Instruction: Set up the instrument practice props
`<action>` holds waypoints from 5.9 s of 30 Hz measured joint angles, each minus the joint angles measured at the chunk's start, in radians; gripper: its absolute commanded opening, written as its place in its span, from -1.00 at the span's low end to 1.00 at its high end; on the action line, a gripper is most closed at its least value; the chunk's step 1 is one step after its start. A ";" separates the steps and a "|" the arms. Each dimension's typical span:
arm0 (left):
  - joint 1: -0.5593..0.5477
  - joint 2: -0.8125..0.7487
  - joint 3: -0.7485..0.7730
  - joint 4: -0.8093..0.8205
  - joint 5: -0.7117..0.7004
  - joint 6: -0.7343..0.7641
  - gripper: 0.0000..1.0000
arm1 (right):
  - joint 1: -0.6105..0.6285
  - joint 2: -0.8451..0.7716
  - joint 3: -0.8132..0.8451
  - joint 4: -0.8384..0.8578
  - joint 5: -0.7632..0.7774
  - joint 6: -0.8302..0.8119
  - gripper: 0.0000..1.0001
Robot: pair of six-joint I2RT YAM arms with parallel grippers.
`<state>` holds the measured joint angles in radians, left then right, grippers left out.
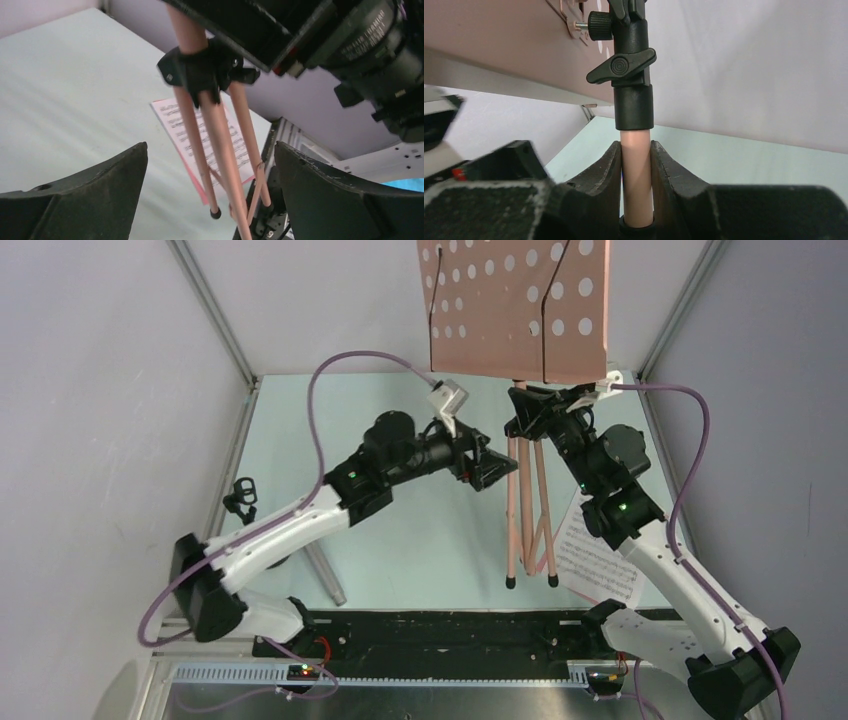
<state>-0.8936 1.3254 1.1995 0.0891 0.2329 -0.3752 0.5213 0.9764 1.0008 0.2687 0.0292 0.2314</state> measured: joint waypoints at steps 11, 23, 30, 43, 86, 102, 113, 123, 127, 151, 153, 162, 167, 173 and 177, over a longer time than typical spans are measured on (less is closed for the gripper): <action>0.002 0.429 0.288 0.031 0.188 -0.152 -0.34 | 0.002 0.030 -0.025 0.016 0.142 -0.017 -1.00; 0.006 0.384 0.269 -0.005 0.135 -0.093 -1.00 | 0.022 0.032 -0.026 0.056 0.119 -0.025 -1.00; -0.011 0.314 0.241 -0.119 0.013 0.098 -1.00 | 0.021 0.024 -0.007 0.008 0.053 0.013 -0.72; -0.016 0.232 0.233 -0.250 -0.070 0.314 -1.00 | -0.040 0.015 0.061 -0.030 -0.074 0.119 0.10; -0.040 0.230 0.385 -0.457 -0.024 0.267 -1.00 | -0.023 -0.034 0.060 0.022 -0.128 0.179 0.13; -0.023 0.185 0.333 -0.460 -0.041 0.261 -1.00 | -0.020 0.077 0.059 0.132 -0.134 0.221 -0.07; -0.028 0.183 0.330 -0.459 -0.020 0.289 -1.00 | -0.011 0.144 0.058 0.164 -0.176 0.249 -0.36; -0.028 0.172 0.315 -0.426 -0.049 0.272 -1.00 | -0.004 0.142 0.046 0.172 -0.104 0.249 -1.00; -0.029 0.167 0.301 -0.406 -0.055 0.275 -0.82 | 0.003 0.135 0.044 0.167 -0.089 0.237 -1.00; -0.042 -0.014 0.146 -0.167 -0.099 0.314 0.74 | 0.050 0.101 0.016 -0.090 -0.057 -0.057 -1.00; -0.042 -0.014 0.128 -0.161 -0.095 0.307 0.74 | 0.055 0.101 0.014 -0.095 -0.047 -0.052 -1.00; -0.042 -0.008 0.043 -0.138 -0.063 0.238 0.74 | 0.064 0.101 0.014 -0.062 0.023 -0.049 -1.00; -0.042 -0.005 0.025 -0.095 -0.042 0.199 0.65 | 0.073 0.109 0.015 0.001 0.053 -0.058 -1.00; -0.042 0.035 0.033 -0.045 -0.038 0.173 0.49 | 0.077 0.134 0.023 0.077 0.064 -0.089 -1.00; -0.042 0.081 0.033 -0.045 -0.044 0.172 0.44 | 0.079 0.155 0.051 0.093 0.081 -0.102 -1.00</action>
<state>-0.9356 1.4063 1.2327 0.0444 0.1890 -0.2035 0.6006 1.1316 1.0519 0.3618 0.1101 0.1295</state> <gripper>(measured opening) 0.747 0.336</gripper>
